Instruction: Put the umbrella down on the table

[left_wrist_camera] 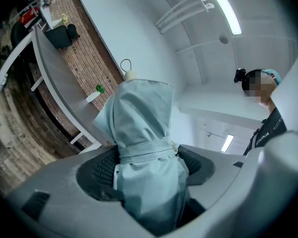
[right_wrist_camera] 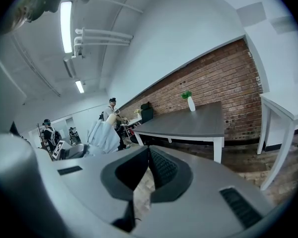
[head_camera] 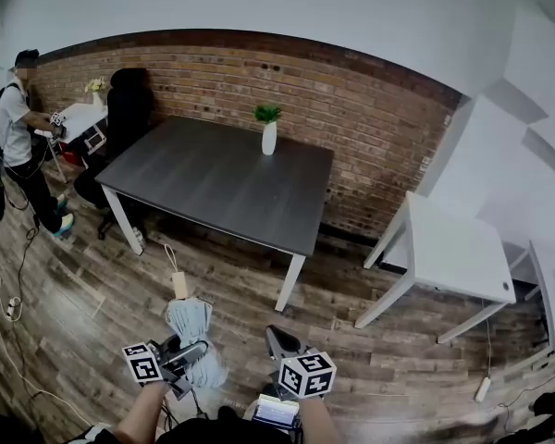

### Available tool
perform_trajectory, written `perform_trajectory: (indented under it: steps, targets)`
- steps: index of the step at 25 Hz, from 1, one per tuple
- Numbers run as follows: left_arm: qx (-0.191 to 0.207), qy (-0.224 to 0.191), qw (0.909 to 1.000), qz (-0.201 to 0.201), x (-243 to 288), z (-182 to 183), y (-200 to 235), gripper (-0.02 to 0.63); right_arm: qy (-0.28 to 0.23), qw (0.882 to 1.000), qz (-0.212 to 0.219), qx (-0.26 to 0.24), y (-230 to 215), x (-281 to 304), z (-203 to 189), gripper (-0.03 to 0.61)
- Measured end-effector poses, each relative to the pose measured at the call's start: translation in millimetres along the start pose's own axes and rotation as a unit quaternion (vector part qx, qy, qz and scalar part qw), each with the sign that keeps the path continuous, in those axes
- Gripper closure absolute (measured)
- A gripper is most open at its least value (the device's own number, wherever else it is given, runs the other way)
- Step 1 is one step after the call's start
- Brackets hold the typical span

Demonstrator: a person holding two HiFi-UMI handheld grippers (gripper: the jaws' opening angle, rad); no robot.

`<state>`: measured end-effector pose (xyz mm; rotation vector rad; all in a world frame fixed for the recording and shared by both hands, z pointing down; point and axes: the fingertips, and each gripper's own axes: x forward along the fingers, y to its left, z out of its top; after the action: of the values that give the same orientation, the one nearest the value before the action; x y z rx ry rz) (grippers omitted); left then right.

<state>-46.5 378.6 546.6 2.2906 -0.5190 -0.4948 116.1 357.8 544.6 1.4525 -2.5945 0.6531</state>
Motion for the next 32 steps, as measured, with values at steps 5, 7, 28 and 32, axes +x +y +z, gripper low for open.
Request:
perform_trajectory:
  steps: [5,7,28,32]
  targets:
    - [-0.004,0.007,1.0,0.002,5.0,-6.3,0.4,0.285,-0.001,1.0,-0.004,0.008,-9.8,-2.8,0.7,0.571]
    - [-0.005,0.007,1.0,0.004,7.2,-8.2,0.7,0.285,0.0,1.0,-0.003,0.009,-13.8,-4.3,0.4,0.571]
    - [-0.009,-0.008,0.9992,0.039,49.8,13.1,24.7,0.285,0.014,1.0,0.017,0.003,-69.0,24.2,28.9,0.571]
    - [-0.004,-0.012,0.9989,0.045,70.6,19.6,33.6,0.285,0.009,1.0,0.024,0.003,-91.1,34.1,40.3,0.571]
